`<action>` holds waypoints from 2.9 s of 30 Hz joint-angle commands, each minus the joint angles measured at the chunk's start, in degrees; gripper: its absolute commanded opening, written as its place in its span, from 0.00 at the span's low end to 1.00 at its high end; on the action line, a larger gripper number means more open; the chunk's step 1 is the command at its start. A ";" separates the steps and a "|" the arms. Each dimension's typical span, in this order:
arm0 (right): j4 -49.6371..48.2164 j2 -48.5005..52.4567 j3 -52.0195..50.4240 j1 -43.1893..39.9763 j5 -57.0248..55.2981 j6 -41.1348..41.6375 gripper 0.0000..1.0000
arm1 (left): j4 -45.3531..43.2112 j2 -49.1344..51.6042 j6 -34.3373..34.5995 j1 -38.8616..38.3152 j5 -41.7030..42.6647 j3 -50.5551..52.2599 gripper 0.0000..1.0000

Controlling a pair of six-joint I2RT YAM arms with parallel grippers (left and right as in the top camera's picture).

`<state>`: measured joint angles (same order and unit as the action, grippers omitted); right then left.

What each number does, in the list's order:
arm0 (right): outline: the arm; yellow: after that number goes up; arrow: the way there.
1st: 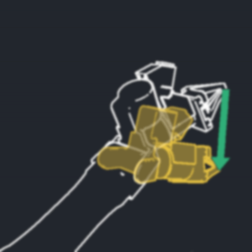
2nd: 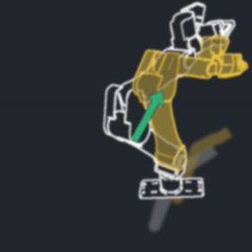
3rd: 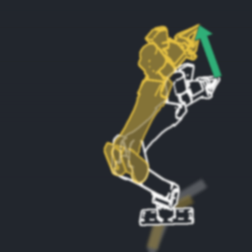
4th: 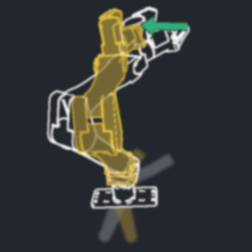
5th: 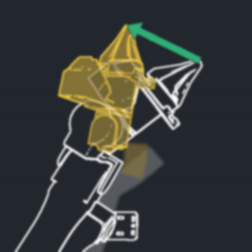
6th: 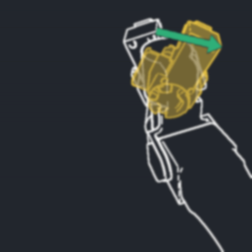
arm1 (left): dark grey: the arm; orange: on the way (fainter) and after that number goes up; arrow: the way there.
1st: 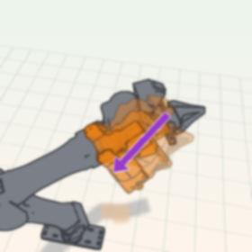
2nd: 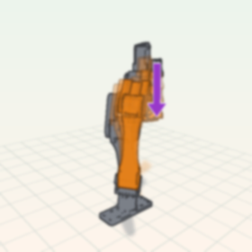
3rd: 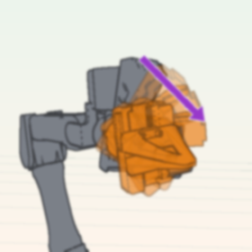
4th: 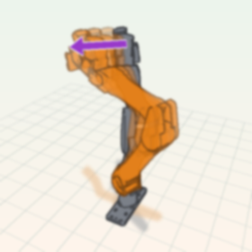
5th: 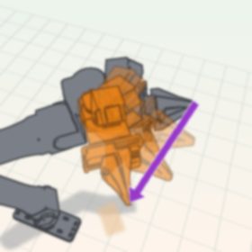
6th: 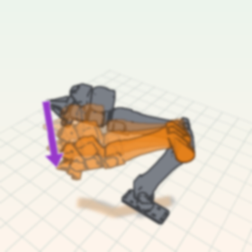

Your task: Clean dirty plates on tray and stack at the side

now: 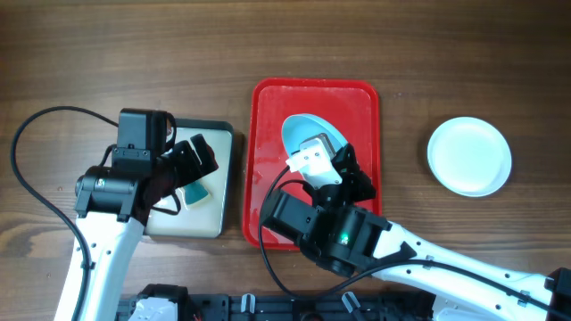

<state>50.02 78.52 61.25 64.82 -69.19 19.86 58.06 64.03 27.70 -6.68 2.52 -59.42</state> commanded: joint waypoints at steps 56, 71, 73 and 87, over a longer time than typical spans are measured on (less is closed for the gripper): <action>-2.75 15.54 0.11 -98.49 65.37 3.21 0.04 | 0.00 -0.28 -0.48 0.20 0.66 -0.26 1.00; 13.57 -42.45 3.13 -82.66 104.80 4.48 1.00 | 0.00 -0.28 -0.48 0.20 0.68 -0.26 1.00; 15.98 -45.05 3.13 -82.66 102.88 16.15 1.00 | 0.00 -0.28 -0.48 0.20 0.66 -0.26 1.00; -11.50 -68.02 -22.47 -77.40 88.43 -7.72 1.00 | 0.00 -0.28 -0.48 0.20 0.66 -0.26 1.00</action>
<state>44.69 16.60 46.39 -12.93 21.93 14.33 58.08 64.01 27.70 -6.68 2.92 -59.42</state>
